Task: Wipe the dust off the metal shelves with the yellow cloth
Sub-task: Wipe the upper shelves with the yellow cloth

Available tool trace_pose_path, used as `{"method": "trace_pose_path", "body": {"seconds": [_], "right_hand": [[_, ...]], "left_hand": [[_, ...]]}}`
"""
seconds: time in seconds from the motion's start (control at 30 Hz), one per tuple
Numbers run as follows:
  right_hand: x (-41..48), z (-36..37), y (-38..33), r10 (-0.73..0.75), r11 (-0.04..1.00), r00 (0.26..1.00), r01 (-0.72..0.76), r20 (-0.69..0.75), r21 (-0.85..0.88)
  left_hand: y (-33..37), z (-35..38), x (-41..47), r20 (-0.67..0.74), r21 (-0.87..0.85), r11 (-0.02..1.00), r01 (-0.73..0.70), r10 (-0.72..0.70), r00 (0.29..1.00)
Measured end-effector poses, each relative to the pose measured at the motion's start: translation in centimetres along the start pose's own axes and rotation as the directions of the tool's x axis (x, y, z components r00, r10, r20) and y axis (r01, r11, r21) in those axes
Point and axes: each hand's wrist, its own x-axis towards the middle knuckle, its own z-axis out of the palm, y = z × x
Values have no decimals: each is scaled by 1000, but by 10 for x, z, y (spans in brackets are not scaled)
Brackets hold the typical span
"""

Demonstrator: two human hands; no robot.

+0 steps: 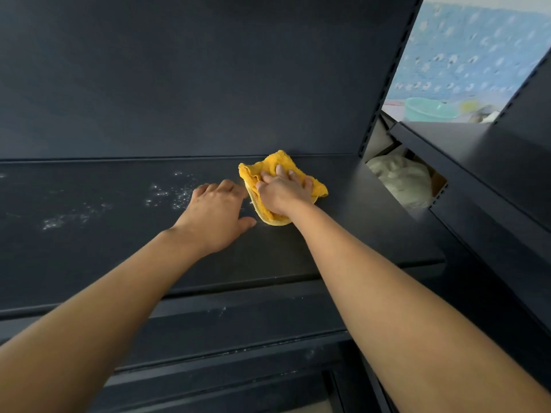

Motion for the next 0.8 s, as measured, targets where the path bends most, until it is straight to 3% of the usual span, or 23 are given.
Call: {"method": "trace_pose_path", "body": {"seconds": [0.17, 0.33, 0.47, 0.8], "right_hand": [[-7, 3, 12, 9, 998, 999, -11, -37, -54], [-22, -5, 40, 189, 979, 980, -192, -57, -64], [-32, 0, 14, 254, 964, 965, -258, -65, -59], [-76, 38, -92, 32, 996, 998, -37, -58, -76]], "left_hand": [[-1, 0, -10, 20, -11, 1000, 19, -19, 1000], [-20, 0, -30, 21, -29, 999, 27, -26, 999], [-47, -5, -54, 52, -18, 998, 55, -54, 997], [-90, -14, -94, 144, 3, 995, 102, -101, 984]]}}
